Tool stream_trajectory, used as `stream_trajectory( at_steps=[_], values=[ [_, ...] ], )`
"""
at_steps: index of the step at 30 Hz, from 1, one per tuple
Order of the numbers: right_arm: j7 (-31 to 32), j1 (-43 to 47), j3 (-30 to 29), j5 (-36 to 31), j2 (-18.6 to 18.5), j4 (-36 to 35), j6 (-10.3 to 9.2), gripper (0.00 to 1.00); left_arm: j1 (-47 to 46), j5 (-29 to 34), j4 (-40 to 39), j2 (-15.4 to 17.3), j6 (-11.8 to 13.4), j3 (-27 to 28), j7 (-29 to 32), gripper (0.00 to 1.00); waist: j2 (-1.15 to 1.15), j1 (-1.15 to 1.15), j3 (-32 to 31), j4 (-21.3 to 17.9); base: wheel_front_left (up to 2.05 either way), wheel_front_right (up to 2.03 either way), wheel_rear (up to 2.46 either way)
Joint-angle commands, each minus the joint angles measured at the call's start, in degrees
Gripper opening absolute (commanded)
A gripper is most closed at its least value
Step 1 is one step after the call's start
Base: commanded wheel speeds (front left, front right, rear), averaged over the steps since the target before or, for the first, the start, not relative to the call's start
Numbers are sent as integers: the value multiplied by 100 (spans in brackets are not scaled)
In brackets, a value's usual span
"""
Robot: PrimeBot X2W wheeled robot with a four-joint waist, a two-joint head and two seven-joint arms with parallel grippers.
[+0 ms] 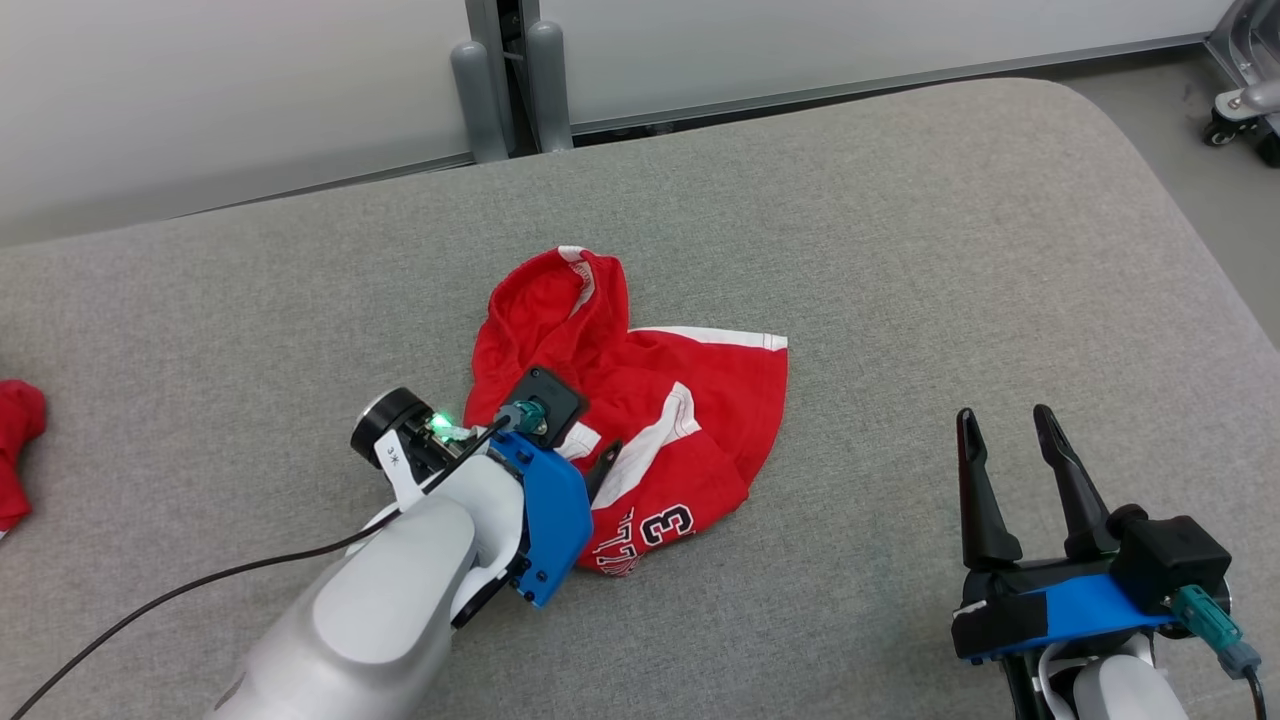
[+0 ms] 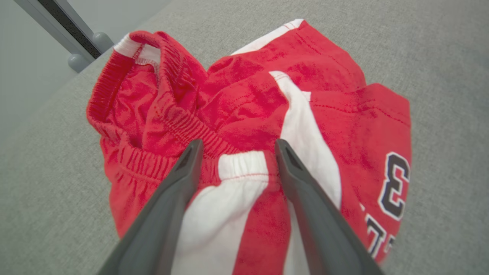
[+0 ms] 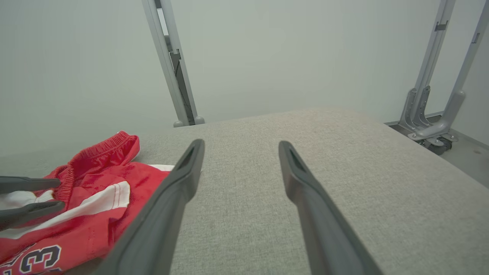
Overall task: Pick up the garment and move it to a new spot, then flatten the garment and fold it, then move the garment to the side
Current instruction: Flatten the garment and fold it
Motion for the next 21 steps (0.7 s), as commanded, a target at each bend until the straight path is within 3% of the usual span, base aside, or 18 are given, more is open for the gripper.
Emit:
stream_trajectory(
  at_steps=[1, 6, 7, 8, 10, 21],
  values=[
    [-30, -36, -11, -38, 6, -27, -2, 100, -40, -101, 19, 64, 7, -120, 184, 100, 0, -1, 1, 24, 0, 0, 0],
    [-30, -86, 28, -56, 6, -42, -2, 100, -30, -306, 33, 143, 7, -298, 427, 100, 0, -1, 18, 51, 0, 0, 0],
    [-31, -84, 32, -59, 6, -44, -2, 100, -13, -347, 28, 143, 7, -295, 399, 90, 0, -1, 21, 52, 0, 0, 0],
    [-30, -84, 32, -60, 6, -44, -2, 100, -5, -364, 53, 155, 7, -301, 384, 48, 0, -1, 24, 54, 0, 0, 0],
    [-30, -75, 30, -60, 6, -48, -2, 100, -12, -406, 74, 185, 18, -277, 291, 0, 0, -1, 21, 61, 0, 0, 0],
    [-30, 113, -38, -146, 6, -49, -2, 100, 136, -594, 56, 128, 338, 41, -736, 0, 0, -1, -244, 532, 0, 0, 0]
  ],
)
